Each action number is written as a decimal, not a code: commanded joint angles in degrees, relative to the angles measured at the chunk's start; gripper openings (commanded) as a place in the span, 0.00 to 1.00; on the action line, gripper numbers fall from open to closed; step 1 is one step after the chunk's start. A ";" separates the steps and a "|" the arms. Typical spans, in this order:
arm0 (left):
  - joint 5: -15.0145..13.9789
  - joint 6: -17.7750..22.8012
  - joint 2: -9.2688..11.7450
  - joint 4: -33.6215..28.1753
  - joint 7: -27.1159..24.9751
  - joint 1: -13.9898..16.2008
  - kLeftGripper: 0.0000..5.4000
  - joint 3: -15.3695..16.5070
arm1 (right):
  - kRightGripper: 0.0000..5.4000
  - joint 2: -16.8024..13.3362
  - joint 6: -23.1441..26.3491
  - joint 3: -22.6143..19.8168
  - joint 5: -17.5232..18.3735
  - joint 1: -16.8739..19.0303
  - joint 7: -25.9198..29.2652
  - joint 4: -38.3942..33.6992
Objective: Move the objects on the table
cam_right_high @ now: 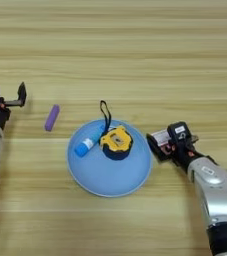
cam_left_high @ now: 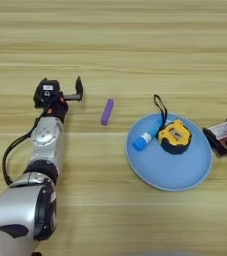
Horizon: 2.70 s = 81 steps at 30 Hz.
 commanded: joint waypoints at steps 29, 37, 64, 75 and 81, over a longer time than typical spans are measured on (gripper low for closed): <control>0.81 -0.38 -0.31 0.60 0.94 -1.12 1.00 -0.92 | 0.73 6.36 10.48 15.69 -3.42 -12.34 0.82 -21.09; 0.98 -0.54 -0.83 0.45 1.51 -1.01 1.00 -1.26 | 0.73 14.60 14.32 26.07 -5.26 -19.91 4.58 -13.45; 1.68 -0.82 -1.92 -0.36 2.81 -0.65 1.00 -1.74 | 0.99 19.92 7.04 32.95 -6.81 -15.52 8.59 -2.67; 1.87 -0.87 -2.12 -0.27 3.01 -0.70 1.00 -1.88 | 0.99 19.11 7.03 25.00 -4.45 -15.42 5.31 -13.39; 2.01 -0.89 -2.35 -0.35 3.18 -0.68 1.00 -2.06 | 0.99 16.41 4.51 18.42 -4.74 -14.22 1.38 -15.74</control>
